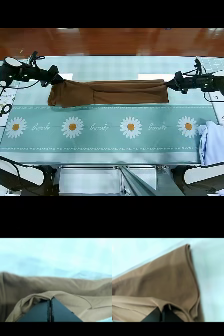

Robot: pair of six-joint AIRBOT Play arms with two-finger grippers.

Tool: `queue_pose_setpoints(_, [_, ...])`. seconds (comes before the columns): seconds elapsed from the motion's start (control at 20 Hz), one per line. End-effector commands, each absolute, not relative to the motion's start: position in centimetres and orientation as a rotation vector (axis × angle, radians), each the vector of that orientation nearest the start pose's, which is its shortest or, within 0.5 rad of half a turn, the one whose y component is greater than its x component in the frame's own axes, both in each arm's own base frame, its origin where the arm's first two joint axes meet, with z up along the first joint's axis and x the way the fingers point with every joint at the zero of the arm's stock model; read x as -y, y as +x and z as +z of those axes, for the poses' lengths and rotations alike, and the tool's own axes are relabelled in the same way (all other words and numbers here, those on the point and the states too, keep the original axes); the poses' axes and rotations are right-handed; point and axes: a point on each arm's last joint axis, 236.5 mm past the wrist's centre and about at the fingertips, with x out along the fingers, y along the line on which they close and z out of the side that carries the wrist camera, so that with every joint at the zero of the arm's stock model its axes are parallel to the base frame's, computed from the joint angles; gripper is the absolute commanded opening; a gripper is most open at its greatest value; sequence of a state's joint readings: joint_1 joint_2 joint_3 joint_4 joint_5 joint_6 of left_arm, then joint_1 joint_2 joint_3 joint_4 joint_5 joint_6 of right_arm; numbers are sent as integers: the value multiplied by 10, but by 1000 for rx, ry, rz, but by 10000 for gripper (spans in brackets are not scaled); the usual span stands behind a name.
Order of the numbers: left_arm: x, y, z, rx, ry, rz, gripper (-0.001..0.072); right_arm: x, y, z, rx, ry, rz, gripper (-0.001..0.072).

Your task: Fold the shirts.

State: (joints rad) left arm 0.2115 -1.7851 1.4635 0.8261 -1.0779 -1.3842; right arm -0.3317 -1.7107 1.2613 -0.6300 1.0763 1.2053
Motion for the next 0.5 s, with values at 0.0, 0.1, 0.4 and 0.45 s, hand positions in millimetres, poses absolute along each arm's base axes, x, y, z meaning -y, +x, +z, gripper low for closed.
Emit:
queue_pose_setpoints(0.0, [39, 517, -57, -1197, -686, -266, 20, -14, 489, -67, -1137, 886, 247, 26])
queue_pose_setpoints(0.1, [41, 516, -60, -1205, -687, -267, 20, -13, 490, -70, -1140, 901, 233, 27])
queue_pose_setpoints(0.4, [26, 474, -42, -1382, -627, -332, 505, -13, 468, -33, -1195, 954, 395, 410])
queue_pose_setpoints(0.45, [11, 461, -33, -1415, -592, -303, 505, -5, 462, -19, -1198, 961, 422, 410])
